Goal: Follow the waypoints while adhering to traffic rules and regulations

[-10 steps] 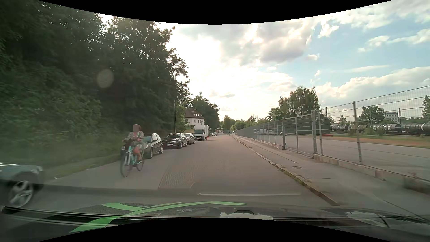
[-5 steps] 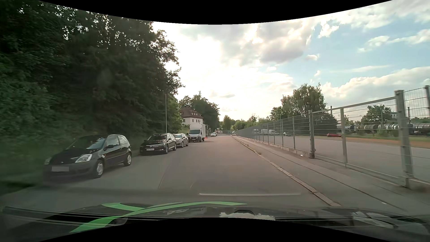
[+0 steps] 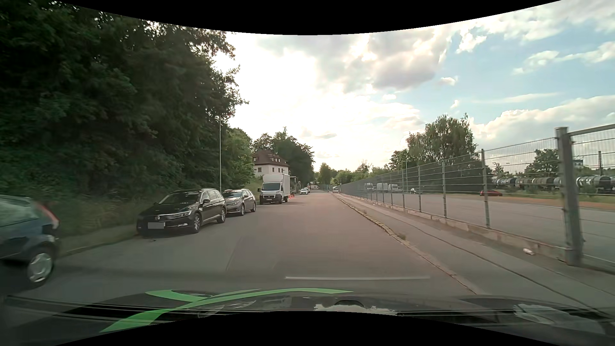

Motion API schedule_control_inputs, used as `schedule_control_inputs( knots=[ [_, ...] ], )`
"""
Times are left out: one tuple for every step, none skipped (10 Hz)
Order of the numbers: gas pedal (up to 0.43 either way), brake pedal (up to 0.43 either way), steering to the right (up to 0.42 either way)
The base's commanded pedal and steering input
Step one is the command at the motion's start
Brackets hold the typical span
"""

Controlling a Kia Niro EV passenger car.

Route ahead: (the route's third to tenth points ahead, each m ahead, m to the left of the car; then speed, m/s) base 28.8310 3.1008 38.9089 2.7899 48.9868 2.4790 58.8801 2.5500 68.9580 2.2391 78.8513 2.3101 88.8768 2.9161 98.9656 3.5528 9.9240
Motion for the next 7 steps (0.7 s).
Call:
schedule_control_inputs(
  knots=[
    [0.138,0.0,-0.003],
    [0.138,0.0,-0.003],
    [0.138,0.0,-0.003],
    [0.138,0.0,-0.003],
    [0.138,0.0,-0.002],
    [0.138,0.0,-0.002],
    [0.138,0.0,-0.002]
  ],
)
